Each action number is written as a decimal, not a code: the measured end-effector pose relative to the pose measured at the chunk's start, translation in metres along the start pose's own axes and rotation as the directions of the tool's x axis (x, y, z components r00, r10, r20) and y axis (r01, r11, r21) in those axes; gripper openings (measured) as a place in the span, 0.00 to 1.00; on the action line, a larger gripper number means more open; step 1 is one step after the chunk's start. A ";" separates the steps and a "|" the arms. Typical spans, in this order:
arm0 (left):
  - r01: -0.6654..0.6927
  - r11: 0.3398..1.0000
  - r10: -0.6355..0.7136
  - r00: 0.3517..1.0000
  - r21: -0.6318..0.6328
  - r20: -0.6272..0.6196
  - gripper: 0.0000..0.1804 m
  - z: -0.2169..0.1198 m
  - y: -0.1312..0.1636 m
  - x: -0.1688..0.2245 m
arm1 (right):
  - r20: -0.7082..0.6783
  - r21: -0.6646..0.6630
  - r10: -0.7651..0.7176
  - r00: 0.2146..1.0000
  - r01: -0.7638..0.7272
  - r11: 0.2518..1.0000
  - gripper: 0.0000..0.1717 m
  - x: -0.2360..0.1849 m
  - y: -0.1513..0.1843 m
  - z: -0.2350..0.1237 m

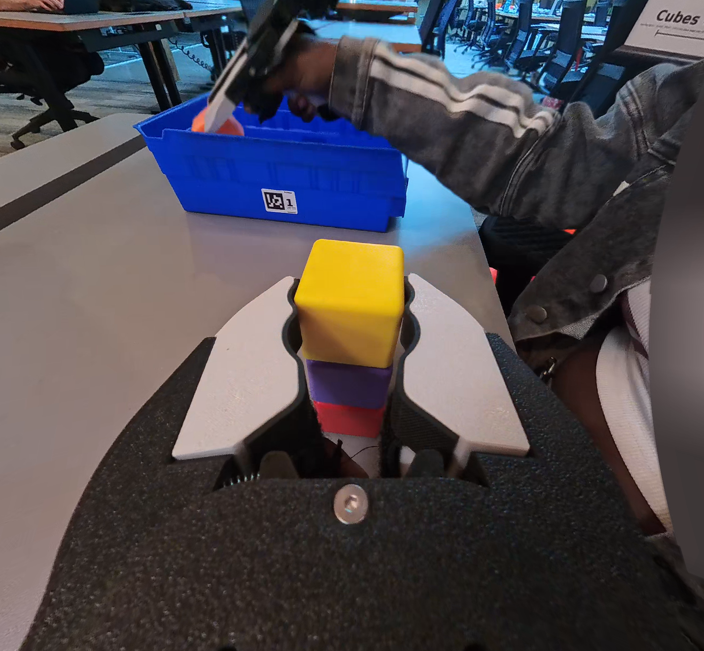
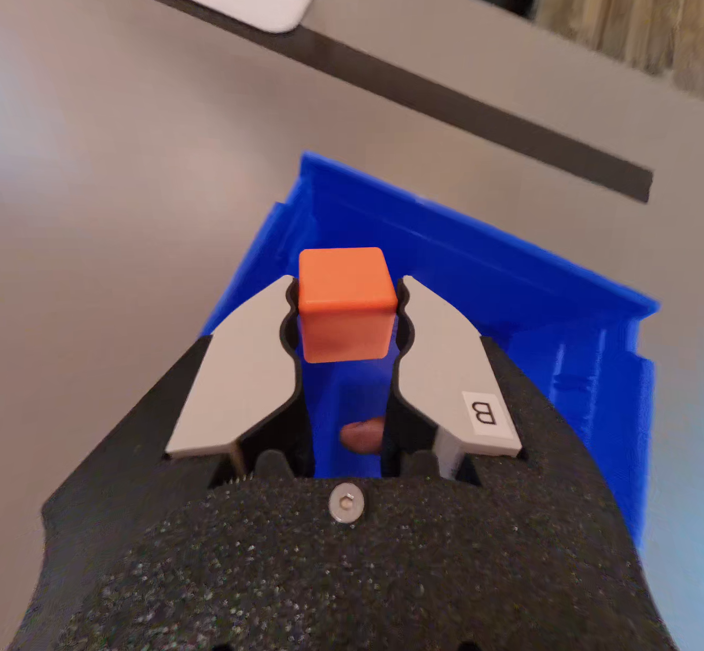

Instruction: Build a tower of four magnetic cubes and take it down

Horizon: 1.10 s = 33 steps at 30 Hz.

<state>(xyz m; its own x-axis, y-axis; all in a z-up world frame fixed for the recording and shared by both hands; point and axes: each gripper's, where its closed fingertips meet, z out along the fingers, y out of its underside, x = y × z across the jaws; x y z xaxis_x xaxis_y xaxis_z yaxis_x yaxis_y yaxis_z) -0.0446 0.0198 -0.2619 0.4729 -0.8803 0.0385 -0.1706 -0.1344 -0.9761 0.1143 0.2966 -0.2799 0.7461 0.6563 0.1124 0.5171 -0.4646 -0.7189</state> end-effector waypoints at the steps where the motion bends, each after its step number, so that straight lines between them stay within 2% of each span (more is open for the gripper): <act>1: 0.000 1.000 0.000 1.000 0.001 -0.001 0.27 0.000 0.000 0.000 | -0.003 -0.022 0.022 1.000 -0.022 1.000 0.28 0.002 0.008 0.012; 4: 0.000 1.000 0.000 1.000 0.006 -0.002 0.27 0.000 0.000 0.000 | -0.034 -0.076 0.059 0.998 -0.062 0.995 0.28 0.008 0.026 0.035; 7: 0.000 1.000 0.000 1.000 0.011 -0.002 0.27 0.000 0.000 0.000 | -0.079 -0.068 0.071 0.994 -0.076 0.995 0.28 0.013 0.031 0.043; 17: 0.000 1.000 0.000 1.000 0.019 -0.010 0.28 0.000 -0.001 0.001 | -0.048 -0.232 0.066 0.997 -0.075 0.970 0.29 0.008 0.062 0.042; 18: 0.000 1.000 0.000 1.000 0.019 -0.010 0.28 0.000 -0.001 0.001 | -0.041 -0.236 0.071 0.997 -0.079 0.968 0.33 0.007 0.062 0.042; 19: 0.001 1.000 0.000 1.000 0.020 -0.011 0.28 0.000 -0.001 0.001 | -0.035 -0.220 0.084 0.996 -0.090 0.971 0.37 0.007 0.059 0.040; 21: -0.002 1.000 0.002 1.000 0.025 -0.016 0.28 0.000 -0.001 0.002 | -0.036 -0.110 0.133 0.990 -0.137 0.984 0.40 0.010 0.039 0.026; 22: -0.006 1.000 0.006 1.000 0.024 -0.018 0.29 0.000 0.000 0.002 | -0.035 -0.021 0.159 0.987 -0.160 0.987 0.41 0.012 0.023 0.013; 24: -0.005 1.000 0.005 1.000 0.012 -0.010 0.39 -0.002 0.003 0.000 | 0.006 0.199 0.175 0.984 -0.173 0.965 0.41 0.003 -0.018 -0.028; 26: 0.007 1.000 -0.007 1.000 -0.010 -0.012 0.46 -0.003 0.008 0.000 | 0.116 0.413 0.098 0.988 -0.138 0.900 0.41 -0.030 -0.059 -0.080; 28: 0.013 0.999 -0.013 1.000 -0.033 -0.006 0.47 -0.002 0.017 0.000 | 0.279 0.551 -0.091 0.956 -0.082 0.830 0.39 -0.091 -0.085 -0.128; 29: 0.011 0.999 -0.011 1.000 -0.045 -0.006 0.47 0.000 0.022 0.001 | 0.365 0.580 -0.212 0.906 -0.043 0.813 0.39 -0.128 -0.087 -0.146; 31: 0.012 0.997 -0.012 1.000 -0.080 -0.005 0.47 0.004 0.034 0.002 | 0.508 0.591 -0.424 0.750 0.054 0.805 0.40 -0.197 -0.073 -0.169; 33: 0.006 0.995 -0.007 1.000 -0.098 -0.003 0.44 0.007 0.041 0.003 | 0.583 0.576 -0.545 0.603 0.165 0.800 0.41 -0.246 -0.049 -0.173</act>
<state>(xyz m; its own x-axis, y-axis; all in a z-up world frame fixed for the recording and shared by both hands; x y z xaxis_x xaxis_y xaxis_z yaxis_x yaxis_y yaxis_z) -0.0444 0.0146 -0.3034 0.4712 -0.8808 0.0457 -0.2514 -0.1838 -0.9503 -0.0222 0.0545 -0.1537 -0.0762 0.9953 0.0594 0.2953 0.0794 -0.9521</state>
